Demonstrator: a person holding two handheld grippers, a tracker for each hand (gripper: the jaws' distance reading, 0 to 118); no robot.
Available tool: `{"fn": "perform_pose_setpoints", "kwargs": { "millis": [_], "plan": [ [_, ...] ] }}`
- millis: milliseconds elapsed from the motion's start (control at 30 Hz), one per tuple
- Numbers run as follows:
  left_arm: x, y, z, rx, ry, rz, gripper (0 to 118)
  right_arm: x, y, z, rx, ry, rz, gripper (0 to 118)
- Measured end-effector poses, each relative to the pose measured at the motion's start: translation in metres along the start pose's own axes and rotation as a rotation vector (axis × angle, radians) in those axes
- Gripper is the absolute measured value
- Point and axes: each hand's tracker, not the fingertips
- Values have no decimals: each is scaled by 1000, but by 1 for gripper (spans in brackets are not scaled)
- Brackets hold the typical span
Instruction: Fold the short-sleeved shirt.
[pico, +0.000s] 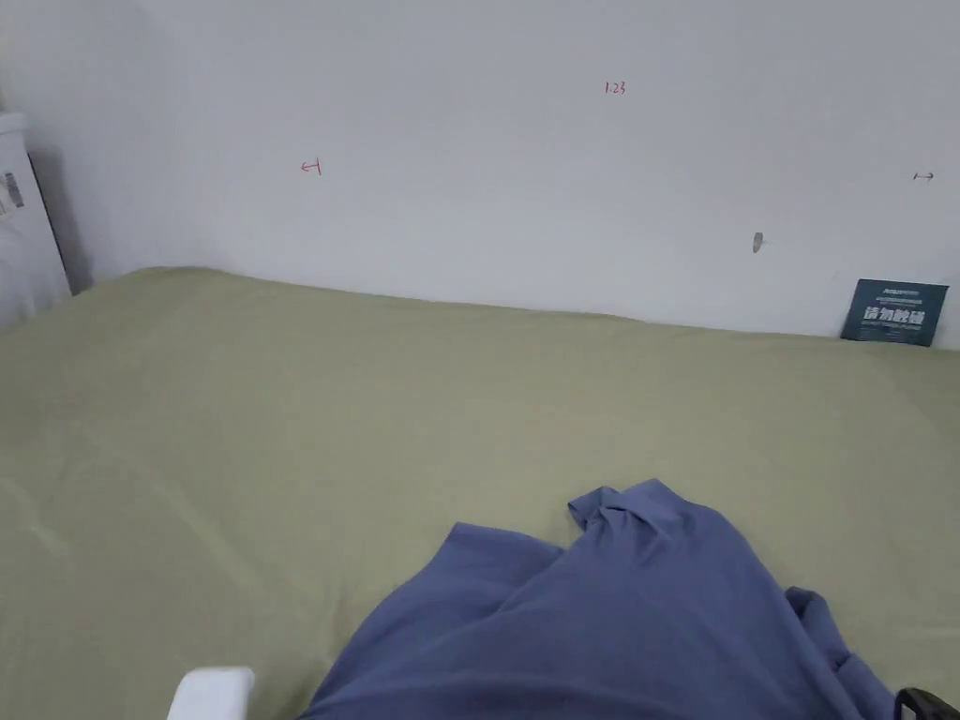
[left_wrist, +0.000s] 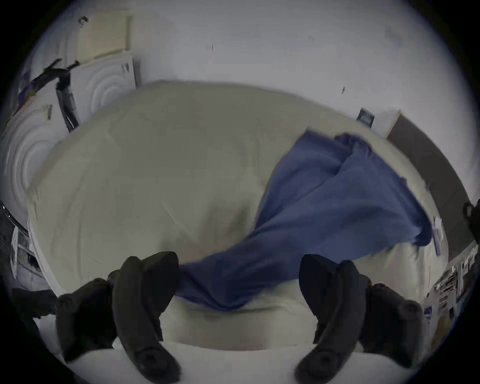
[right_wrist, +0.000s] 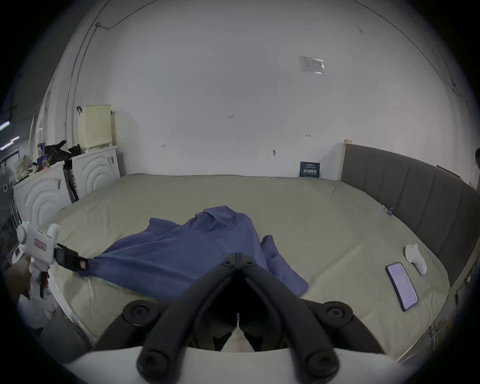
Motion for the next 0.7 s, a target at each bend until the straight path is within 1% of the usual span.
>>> {"fn": "perform_pose_setpoints", "kwargs": {
  "millis": [33, 67, 100, 133, 167, 200, 233, 267, 300, 333, 367, 400, 433, 467, 533, 567, 600, 633, 700],
  "plan": [
    [1, -2, -5, -11, 17, 17, 75, 1, 0, -6, 0, 6, 12, 0],
    [0, -5, -2, 31, 4, 24, 32, 2, 6, -16, -4, 26, 28, 0],
    [-1, -9, 2, 135, -42, 61, 7, 3, 12, -26, -12, 42, 39, 0],
    [-2, -9, 2, 157, -118, 109, 7, 5, 19, -39, -28, 81, 56, 0],
    [-3, -5, -5, 97, -115, 145, 7, 10, 25, -61, -63, 174, 69, 0],
    [-3, -2, -10, 47, -91, 135, 7, 15, 33, -81, -88, 209, 73, 0],
    [-3, -5, -7, 73, -77, 119, 7, 19, 44, -107, -127, 233, 76, 4],
    [-6, -5, -7, 79, -92, 119, 7, 25, 57, -138, -193, 286, 76, 22],
    [-8, -5, -6, 83, -96, 122, 7, 27, 70, -167, -261, 286, 106, 66],
    [-10, -6, -5, 84, -101, 124, 7, 30, 85, -199, -333, 307, 142, 97],
    [-13, -7, -7, 83, -109, 127, 7, 33, 99, -234, -418, 343, 181, 115],
    [-14, -8, -8, 83, -109, 128, 7, 28, 105, -262, -455, 333, 228, 115],
    [-15, -8, -10, 83, -113, 131, 7, 27, 112, -293, -526, 365, 252, 114],
    [-16, -8, -12, 83, -114, 135, 7, 29, 115, -317, -547, 369, 252, 113],
    [-16, -10, -12, 81, -112, 135, 7, 27, 116, -367, -688, 306, 258, 113],
    [-17, -10, -14, 83, -113, 132, 7, 22, 112, -384, -724, 276, 259, 113],
    [-18, -11, -15, 82, -111, 122, 7, 19, 109, -402, -748, 266, 269, 113],
    [-7, -10, -6, 86, -107, 108, 7, 18, 105, -415, -765, 275, 278, 113],
    [-8, -12, -7, 88, -114, 111, 7, 15, 96, -435, -791, 310, 303, 113]
  ]
}}
